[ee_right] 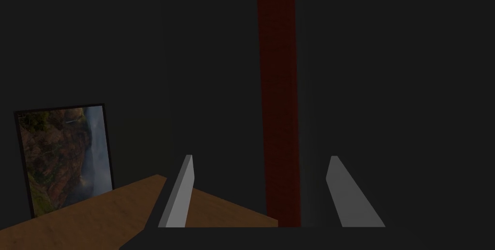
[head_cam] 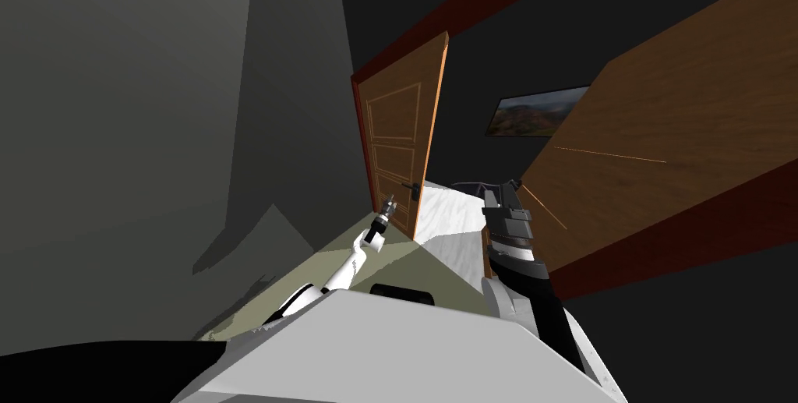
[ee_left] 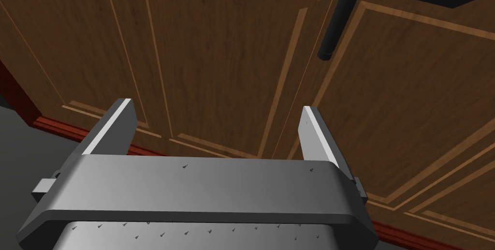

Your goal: Push the door open

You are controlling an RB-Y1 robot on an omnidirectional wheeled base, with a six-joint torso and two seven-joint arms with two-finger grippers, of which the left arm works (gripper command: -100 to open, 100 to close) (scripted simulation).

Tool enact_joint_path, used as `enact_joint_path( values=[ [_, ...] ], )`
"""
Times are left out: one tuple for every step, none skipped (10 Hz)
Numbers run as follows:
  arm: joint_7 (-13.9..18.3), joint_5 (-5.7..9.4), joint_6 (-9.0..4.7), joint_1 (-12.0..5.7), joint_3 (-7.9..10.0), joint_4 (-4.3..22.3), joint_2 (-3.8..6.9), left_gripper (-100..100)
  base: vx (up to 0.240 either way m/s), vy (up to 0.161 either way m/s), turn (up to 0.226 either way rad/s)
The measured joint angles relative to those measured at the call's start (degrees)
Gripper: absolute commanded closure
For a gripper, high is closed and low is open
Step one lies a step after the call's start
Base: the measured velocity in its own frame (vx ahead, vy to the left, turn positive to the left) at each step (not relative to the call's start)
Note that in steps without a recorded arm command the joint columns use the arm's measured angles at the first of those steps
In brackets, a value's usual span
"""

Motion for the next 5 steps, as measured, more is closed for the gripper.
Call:
enact_joint_path(
  values=[
    [0.09,-0.05,-0.20,-0.70,-0.09,1.23,-0.06,-100,0.046,0.020,-0.041],
    [0.28,-0.14,-0.33,-1.40,-0.35,2.49,0.05,-100,0.067,0.036,-0.078],
    [0.54,-0.30,0.00,-2.16,-0.76,3.52,0.18,-100,0.055,0.039,-0.027],
    [0.61,-0.38,-0.11,-2.91,-0.88,4.86,0.04,-100,0.060,0.031,-0.036],
    [0.63,-0.51,-0.02,-3.64,-1.12,5.94,-0.09,-100,0.073,0.038,-0.077]
  ],
)
